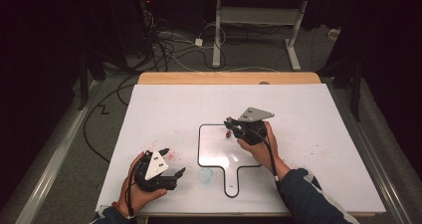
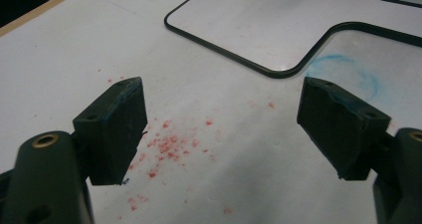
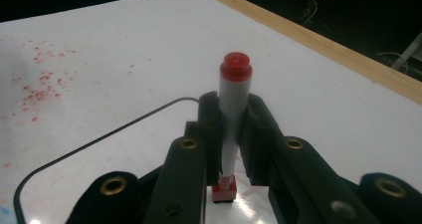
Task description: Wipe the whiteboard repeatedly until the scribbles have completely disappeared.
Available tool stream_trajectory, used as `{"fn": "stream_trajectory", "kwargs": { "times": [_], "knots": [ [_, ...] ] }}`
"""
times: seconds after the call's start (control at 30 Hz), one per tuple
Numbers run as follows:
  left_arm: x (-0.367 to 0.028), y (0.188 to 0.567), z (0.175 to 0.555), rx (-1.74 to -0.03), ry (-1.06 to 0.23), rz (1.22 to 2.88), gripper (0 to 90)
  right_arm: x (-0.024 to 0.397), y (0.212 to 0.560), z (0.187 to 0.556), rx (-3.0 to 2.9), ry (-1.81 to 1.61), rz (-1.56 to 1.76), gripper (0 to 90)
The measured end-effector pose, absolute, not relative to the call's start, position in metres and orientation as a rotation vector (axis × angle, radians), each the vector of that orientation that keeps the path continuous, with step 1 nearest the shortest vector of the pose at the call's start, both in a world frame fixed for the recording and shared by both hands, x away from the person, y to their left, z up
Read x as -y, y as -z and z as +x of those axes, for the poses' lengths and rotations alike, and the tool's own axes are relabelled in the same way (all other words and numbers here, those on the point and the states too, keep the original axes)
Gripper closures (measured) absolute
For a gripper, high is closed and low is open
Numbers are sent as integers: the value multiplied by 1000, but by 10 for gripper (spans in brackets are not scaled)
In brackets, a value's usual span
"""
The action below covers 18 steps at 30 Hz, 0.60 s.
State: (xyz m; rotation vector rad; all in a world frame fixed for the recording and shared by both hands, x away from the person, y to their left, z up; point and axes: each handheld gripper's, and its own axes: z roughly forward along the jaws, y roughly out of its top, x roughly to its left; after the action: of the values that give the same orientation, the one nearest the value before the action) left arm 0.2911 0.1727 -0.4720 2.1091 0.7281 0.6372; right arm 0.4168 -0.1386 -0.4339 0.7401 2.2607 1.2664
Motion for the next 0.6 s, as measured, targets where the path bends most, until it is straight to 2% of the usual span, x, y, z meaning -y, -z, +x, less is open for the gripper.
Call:
{"fn": "stream_trajectory", "kwargs": {
  "times": [0.37, 0.6],
  "knots": [
    [-173, 472, 291, -729, -637, 2112, 191, 166, 426, 428, -2171, -981, 781, 814],
    [-172, 472, 291, -725, -637, 2115, 192, 159, 429, 423, -2202, -1117, 798, 813]
  ]
}}
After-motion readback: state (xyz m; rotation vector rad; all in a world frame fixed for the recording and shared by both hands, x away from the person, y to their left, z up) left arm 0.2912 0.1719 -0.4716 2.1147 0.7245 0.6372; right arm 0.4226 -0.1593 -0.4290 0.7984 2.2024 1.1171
